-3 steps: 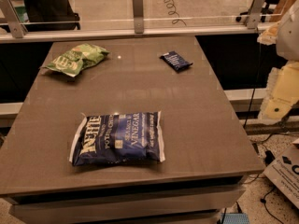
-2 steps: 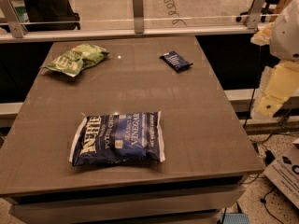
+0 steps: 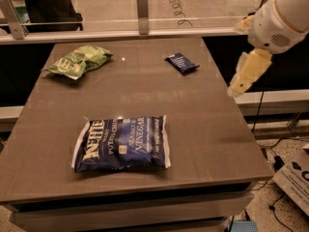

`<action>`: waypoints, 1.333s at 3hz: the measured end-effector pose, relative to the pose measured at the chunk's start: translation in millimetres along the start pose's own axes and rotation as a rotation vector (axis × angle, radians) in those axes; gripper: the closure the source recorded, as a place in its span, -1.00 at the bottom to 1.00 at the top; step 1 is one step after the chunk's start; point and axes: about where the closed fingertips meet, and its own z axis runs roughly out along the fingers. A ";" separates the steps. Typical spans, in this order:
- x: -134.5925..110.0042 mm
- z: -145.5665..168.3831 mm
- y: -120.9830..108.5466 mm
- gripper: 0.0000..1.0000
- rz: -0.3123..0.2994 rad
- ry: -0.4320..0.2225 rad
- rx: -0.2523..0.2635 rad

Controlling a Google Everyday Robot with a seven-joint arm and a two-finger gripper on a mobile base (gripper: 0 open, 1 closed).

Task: Pick rxbar blueberry

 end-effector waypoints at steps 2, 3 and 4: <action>10.9 59.7 -70.9 -1.00 0.053 -0.146 0.028; 10.7 60.9 -70.9 -1.00 0.055 -0.147 0.027; 10.3 78.0 -87.0 -1.00 0.085 -0.191 0.025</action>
Offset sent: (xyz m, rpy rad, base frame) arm 0.1236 -0.0186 -0.0488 0.2295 -0.0589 -0.0495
